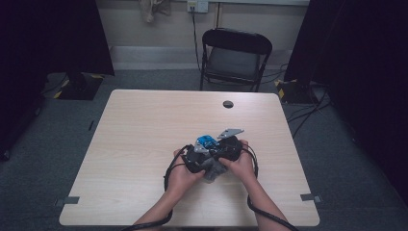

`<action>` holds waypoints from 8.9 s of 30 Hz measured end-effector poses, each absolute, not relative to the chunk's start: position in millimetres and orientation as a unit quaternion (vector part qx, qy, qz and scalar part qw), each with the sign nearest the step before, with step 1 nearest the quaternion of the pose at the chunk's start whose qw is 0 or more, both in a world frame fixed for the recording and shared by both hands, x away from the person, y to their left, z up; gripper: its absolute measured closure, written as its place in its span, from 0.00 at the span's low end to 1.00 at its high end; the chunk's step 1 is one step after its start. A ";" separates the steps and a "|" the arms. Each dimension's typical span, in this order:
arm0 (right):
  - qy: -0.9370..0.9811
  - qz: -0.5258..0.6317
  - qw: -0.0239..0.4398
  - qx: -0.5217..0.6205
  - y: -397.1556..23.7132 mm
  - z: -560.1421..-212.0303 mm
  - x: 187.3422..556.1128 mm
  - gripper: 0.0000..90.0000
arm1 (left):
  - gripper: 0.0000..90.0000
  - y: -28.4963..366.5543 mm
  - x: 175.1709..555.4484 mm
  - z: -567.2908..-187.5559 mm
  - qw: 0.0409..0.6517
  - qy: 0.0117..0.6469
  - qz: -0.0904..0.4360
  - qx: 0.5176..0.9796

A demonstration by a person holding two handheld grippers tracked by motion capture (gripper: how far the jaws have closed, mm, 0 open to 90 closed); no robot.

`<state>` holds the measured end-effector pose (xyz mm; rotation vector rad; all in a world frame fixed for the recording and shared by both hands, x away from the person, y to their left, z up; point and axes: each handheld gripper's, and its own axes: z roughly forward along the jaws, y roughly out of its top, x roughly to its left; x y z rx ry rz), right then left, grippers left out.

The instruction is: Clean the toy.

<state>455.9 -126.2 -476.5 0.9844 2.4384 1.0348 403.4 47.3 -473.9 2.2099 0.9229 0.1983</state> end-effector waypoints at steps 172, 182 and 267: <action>0.849 0.367 0.156 0.346 -128.2 -477.5 455.0 0.46 | 0.79 82.1 431.4 -470.0 0.354 0.401 0.068 0.842; 0.849 0.368 0.155 0.347 -128.2 -477.6 454.9 0.46 | 0.79 89.8 438.5 -469.8 0.355 0.414 0.072 0.835; 0.850 0.370 0.160 0.340 -131.1 -478.2 452.0 0.46 | 0.45 69.3 360.1 -470.7 0.405 0.321 0.048 0.855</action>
